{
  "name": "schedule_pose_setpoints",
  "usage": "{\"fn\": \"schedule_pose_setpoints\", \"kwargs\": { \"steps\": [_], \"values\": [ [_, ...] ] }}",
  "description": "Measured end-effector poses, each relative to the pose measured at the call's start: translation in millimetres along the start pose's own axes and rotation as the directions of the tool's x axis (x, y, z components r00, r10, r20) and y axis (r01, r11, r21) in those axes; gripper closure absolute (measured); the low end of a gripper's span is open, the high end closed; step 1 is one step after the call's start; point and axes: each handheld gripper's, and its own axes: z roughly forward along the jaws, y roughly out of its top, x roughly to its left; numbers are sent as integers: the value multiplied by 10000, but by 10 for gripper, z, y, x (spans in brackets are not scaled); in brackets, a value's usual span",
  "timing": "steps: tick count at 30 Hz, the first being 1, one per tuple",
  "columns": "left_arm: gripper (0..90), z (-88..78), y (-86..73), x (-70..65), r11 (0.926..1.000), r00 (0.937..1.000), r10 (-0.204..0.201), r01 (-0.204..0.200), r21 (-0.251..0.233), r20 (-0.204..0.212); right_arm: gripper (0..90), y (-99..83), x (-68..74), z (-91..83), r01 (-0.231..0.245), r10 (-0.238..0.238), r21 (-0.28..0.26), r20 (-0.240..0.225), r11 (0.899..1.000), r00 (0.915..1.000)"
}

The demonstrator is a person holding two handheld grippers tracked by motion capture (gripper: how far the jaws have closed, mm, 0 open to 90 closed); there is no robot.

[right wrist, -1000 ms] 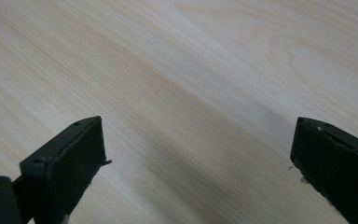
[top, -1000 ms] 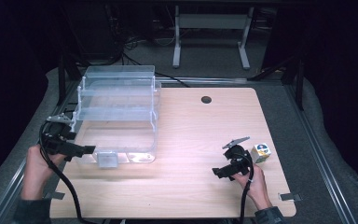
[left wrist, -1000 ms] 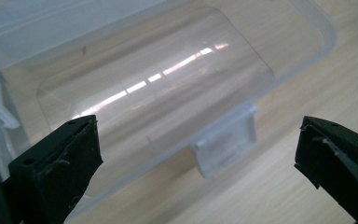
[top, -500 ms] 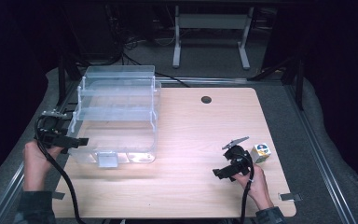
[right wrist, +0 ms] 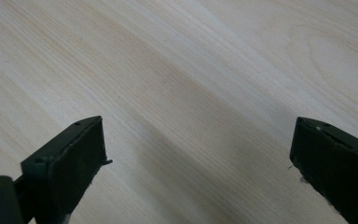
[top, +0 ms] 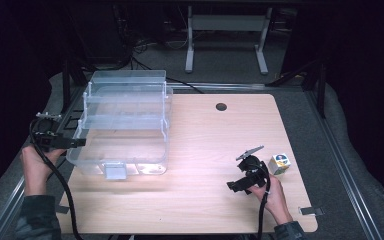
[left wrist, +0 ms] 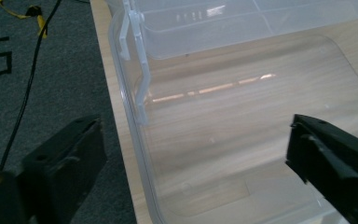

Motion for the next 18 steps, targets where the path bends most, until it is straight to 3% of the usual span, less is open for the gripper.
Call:
{"fn": "schedule_pose_setpoints", "kwargs": {
  "steps": [7, 10, 11, 12, 13, 14, 18],
  "values": [
    [97, 155, -8, 71, 9993, 9994, -224, 232, 293, -271, 30, 18, 18, 24, 53, -53, 113, -20, 9999, 10000],
    [261, 228, -26, 113, 9984, 9985, -432, 443, 339, -322, 22, 21, 25, 33, 130, -129, 168, -60, 9998, 9999],
    [261, 264, -38, 127, 9981, 9982, -546, 552, 277, -229, 21, 21, 27, 34, 149, -149, 192, -27, 9997, 9999],
    [367, 297, -40, 131, 9975, 9979, -590, 600, 370, -266, 19, 20, 33, 35, 174, -175, 283, 31, 9994, 9998],
    [367, 320, -41, 137, 9970, 9974, -661, 672, 381, -301, 19, 20, 33, 35, 174, -175, 283, 31, 9994, 9998],
    [432, 358, -45, 147, 9952, 9953, -853, 873, 434, -459, 18, 18, 30, 38, 145, -145, 294, -15, 9995, 9999],
    [551, 369, -57, 175, 9935, 9924, -1049, 1074, 367, -635, 18, 15, 21, 33, 139, -140, 281, 33, 9995, 9999]
  ]
}}
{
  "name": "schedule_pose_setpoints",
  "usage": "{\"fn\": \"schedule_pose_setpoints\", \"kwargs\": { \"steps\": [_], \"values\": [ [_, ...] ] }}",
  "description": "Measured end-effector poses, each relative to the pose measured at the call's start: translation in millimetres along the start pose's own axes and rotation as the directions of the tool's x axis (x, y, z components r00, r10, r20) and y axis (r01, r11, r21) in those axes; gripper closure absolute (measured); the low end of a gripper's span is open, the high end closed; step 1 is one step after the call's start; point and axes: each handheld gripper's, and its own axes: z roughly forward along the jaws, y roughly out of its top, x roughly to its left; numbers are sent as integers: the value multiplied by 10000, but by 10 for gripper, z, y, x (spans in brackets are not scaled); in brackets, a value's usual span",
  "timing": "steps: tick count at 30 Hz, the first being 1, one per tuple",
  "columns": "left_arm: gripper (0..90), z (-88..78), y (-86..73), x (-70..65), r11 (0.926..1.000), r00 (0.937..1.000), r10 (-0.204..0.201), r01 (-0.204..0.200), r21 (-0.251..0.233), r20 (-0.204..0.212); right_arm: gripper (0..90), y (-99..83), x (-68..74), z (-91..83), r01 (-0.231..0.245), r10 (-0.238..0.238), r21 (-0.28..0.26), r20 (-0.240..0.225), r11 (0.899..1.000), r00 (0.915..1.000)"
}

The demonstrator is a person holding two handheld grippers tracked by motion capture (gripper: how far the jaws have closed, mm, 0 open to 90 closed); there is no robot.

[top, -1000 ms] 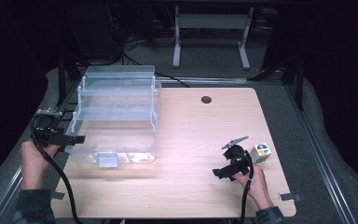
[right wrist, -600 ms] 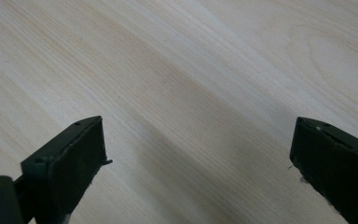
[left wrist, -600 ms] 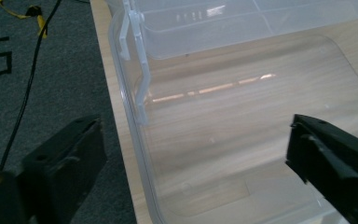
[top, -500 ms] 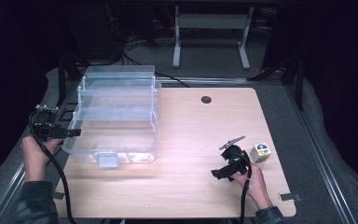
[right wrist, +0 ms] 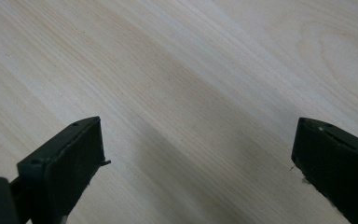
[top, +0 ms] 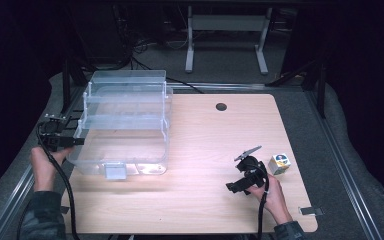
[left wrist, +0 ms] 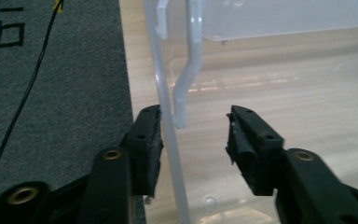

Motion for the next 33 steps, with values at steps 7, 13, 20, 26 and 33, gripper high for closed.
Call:
{"fn": "schedule_pose_setpoints", "kwargs": {
  "steps": [7, 13, 20, 26, 33],
  "values": [
    [722, 46, -24, 67, 9995, 9993, -309, 310, 41, -190, 19, -6, -13, -3, -57, 57, -29, -85, 10000, 9999],
    [781, 46, -33, 85, 9996, 9994, -297, 298, 32, -202, 20, -10, -25, 12, -131, 131, 131, 14, 9998, 9999],
    [787, 45, -70, 101, 9999, 9994, -81, 83, -59, 350, 19, -15, -42, 5, -185, 185, 92, -68, 9998, 9998],
    [785, 42, -72, 59, 9998, 9996, 188, -188, -4, 206, 19, -8, -39, -24, -191, 190, 89, 103, 9998, 9998],
    [781, 41, -76, 8, 9986, 9985, 517, -519, 86, 204, 18, -3, -54, -36, -246, 246, 74, 91, 9997, 9997]
  ]
}}
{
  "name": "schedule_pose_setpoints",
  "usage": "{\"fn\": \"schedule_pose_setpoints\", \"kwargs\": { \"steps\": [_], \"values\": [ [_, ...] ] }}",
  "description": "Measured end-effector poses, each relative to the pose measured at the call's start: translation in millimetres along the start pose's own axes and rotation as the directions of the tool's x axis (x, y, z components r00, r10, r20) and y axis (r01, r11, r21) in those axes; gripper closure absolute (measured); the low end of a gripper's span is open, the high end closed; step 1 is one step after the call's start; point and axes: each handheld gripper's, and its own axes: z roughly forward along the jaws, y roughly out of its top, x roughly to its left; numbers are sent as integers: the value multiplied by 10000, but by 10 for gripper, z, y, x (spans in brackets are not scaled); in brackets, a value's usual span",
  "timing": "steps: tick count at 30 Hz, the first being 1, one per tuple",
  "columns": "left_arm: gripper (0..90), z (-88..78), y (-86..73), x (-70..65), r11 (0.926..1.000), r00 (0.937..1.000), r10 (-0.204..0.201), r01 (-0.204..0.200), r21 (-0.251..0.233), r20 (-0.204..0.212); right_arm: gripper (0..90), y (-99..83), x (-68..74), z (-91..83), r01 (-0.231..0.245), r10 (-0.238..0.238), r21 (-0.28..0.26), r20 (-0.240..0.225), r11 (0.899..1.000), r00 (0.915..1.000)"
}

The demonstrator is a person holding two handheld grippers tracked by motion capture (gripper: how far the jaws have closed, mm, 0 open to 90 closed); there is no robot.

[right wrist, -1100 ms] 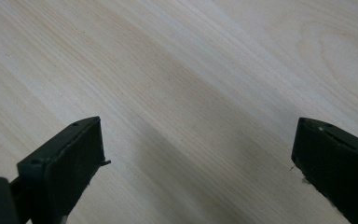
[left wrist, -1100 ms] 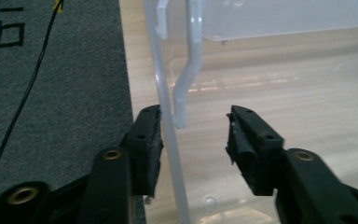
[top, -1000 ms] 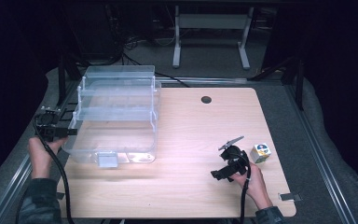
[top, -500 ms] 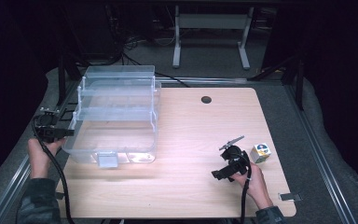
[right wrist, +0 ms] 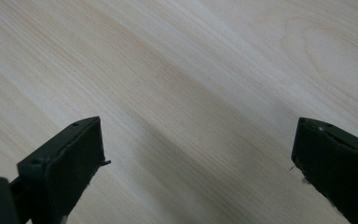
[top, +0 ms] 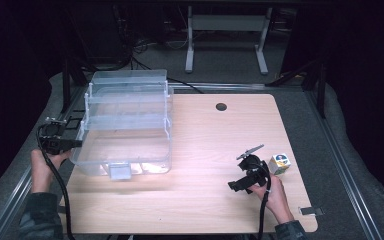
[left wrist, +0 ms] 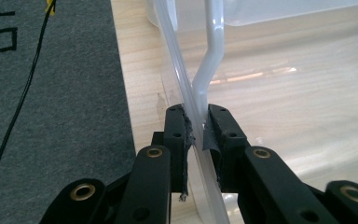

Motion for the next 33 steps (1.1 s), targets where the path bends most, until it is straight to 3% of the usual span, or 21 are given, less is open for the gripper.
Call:
{"fn": "schedule_pose_setpoints", "kwargs": {
  "steps": [12, 18, 26, 27, 29, 33],
  "values": [
    [762, 63, 57, -244, 9983, 9983, 579, -579, 110, 30, 19, 4, -7, -25, -31, 31, -118, 22, 9999, 10000],
    [749, 118, 108, -486, 9947, 9949, 1004, -1002, 249, -58, 19, 5, -8, -37, -57, 57, -55, 104, 10000, 9999],
    [727, 205, 173, -863, 9839, 9846, 1745, -1745, 375, 14, 21, 2, -18, -51, -82, 83, -75, 99, 9999, 9999],
    [725, 214, 178, -902, 9833, 9841, 1778, -1778, 385, 19, 22, 3, -15, -61, -69, 69, -1, 383, 10000, 9992],
    [721, 243, 205, -980, 9803, 9810, 1939, -1942, 374, 102, 22, 0, -29, -56, -103, 102, -150, -60, 9998, 9999],
    [718, 278, 238, -1069, 9798, 9803, 1957, -1966, 374, 277, 22, 4, -27, -58, -111, 112, -116, 29, 9999, 9999]
  ]
}}
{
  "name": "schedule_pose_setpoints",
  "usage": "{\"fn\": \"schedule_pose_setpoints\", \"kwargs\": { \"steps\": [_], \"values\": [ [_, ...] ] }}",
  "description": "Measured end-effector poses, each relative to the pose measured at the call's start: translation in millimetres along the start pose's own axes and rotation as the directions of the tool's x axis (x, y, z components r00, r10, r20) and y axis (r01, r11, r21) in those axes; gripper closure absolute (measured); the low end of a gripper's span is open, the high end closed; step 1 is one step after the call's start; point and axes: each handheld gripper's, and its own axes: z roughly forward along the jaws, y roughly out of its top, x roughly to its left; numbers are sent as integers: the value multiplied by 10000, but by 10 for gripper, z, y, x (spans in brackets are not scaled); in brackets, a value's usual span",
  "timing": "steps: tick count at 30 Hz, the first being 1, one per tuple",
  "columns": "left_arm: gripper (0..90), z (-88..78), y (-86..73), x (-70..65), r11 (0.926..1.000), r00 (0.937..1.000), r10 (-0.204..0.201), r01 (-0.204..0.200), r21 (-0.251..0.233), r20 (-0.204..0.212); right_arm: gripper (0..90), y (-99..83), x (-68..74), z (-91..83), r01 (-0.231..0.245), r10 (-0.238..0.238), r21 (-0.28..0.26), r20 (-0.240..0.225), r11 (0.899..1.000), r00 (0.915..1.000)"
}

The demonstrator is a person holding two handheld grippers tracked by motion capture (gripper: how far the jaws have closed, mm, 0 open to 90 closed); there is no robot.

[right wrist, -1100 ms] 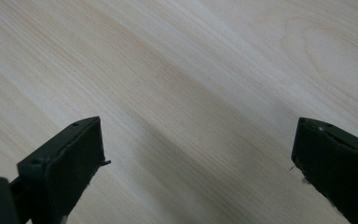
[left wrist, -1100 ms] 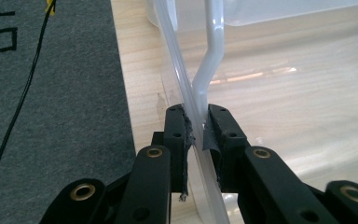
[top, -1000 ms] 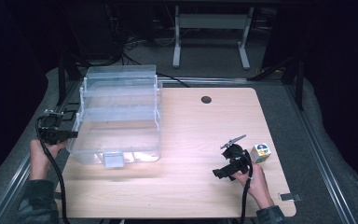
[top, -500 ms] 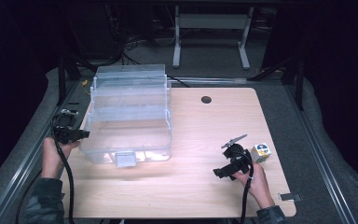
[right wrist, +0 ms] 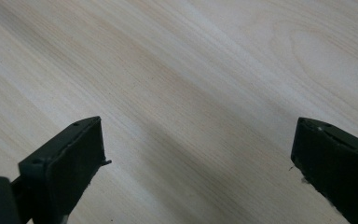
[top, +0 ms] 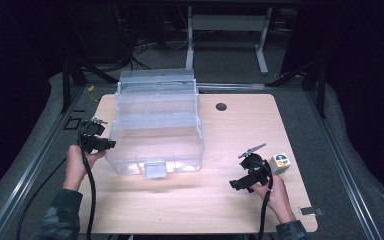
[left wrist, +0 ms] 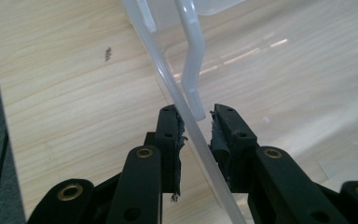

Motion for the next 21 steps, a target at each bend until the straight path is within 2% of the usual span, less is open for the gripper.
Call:
{"fn": "schedule_pose_setpoints", "kwargs": {
  "steps": [1, 3, 4, 11, 12, 14, 15, 21],
  "values": [
    [716, 9, 12, -23, 10000, 10000, 96, -96, 3, 20, 22, 6, 8, -15, 58, -65, 226, 313, 9997, 9995],
    [714, 23, 33, -75, 9999, 9999, 142, -142, 11, 51, 22, 5, 10, -13, 41, -45, 173, 236, 9998, 9997],
    [713, 28, 44, -94, 9997, 9997, 245, -245, 36, 68, 22, 2, 2, -8, 5, -6, 35, 48, 10000, 10000],
    [710, 69, 99, -249, 9988, 9988, 485, -485, 54, 27, 28, -2, -5, -24, -15, 16, -51, 74, 10000, 10000],
    [710, 76, 111, -278, 9985, 9985, 536, -537, 66, 64, 28, 2, 3, -35, 22, -25, 78, 417, 10000, 9991],
    [707, 86, 129, -323, 9977, 9978, 661, -662, 107, 72, 27, 1, -3, -39, 24, -26, 40, 349, 10000, 9994],
    [706, 94, 141, -357, 9975, 9975, 698, -699, 116, 91, 27, -4, -14, -30, -19, 19, -127, -4, 9999, 10000],
    [700, 127, 193, -511, 9950, 9950, 985, -988, 172, 180, 27, -14, -37, -47, -128, 129, -108, 109, 9999, 9999]
  ]
}}
